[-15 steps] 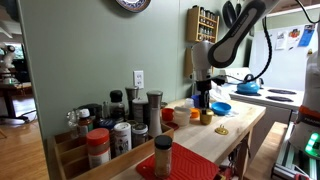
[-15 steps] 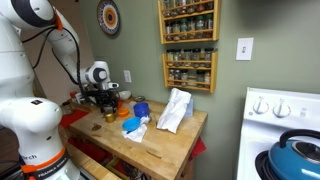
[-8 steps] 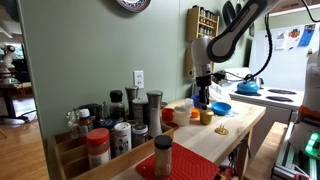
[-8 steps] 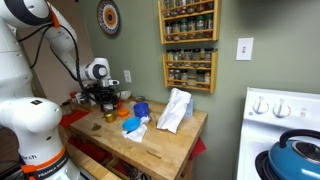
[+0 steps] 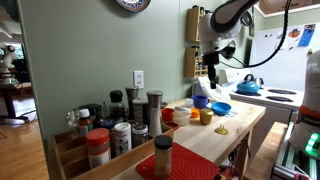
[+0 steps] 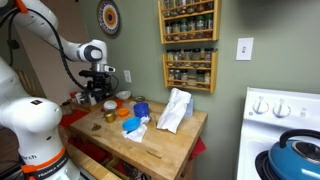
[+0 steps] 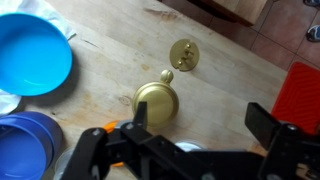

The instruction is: Pick up the gold lid from the table and put it on the gold cup

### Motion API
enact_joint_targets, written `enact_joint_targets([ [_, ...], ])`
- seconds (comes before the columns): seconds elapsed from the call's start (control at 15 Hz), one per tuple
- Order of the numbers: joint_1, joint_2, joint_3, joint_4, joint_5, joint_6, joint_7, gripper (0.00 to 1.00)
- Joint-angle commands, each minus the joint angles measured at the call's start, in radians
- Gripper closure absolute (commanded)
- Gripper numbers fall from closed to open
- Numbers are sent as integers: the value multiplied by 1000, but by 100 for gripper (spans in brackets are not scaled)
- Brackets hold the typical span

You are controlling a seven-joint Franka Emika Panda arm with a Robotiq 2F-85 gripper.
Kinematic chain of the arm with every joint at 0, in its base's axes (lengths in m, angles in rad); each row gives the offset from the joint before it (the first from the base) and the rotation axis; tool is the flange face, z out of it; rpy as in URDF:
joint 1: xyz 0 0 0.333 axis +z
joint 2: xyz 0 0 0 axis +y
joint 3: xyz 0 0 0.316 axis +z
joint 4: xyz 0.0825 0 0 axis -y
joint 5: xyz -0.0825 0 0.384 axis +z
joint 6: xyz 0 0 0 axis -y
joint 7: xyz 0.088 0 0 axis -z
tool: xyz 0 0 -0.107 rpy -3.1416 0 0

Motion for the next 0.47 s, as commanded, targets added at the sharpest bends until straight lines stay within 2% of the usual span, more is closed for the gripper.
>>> enact_joint_targets([
  [0.0, 9, -26, -16, 2, 21, -24, -25, 0],
  [0.4, 17, -73, -33, 1, 51, -50, -65, 0],
])
